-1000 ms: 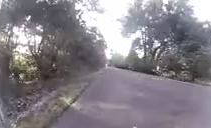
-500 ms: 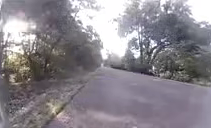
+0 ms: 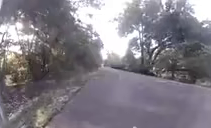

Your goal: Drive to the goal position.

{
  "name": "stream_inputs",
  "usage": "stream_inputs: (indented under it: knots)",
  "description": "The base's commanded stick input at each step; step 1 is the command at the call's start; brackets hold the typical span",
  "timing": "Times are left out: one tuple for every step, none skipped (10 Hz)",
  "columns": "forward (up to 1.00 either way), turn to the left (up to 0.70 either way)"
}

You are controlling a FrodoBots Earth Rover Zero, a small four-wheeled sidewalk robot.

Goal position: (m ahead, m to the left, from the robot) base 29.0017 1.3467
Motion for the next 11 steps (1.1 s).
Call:
stream_inputs:
  knots:
    - [0.7, 0.0]
    - [0.7, 0.0]
    - [0.7, 0.0]
    - [0.7, 0.0]
    - [0.7, 0.0]
    - [0.7, 0.0]
    - [0.7, 0.0]
    - [0.7, 0.0]
    - [0.7, 0.0]
    - [0.7, 0.0]
    - [0.7, 0.0]
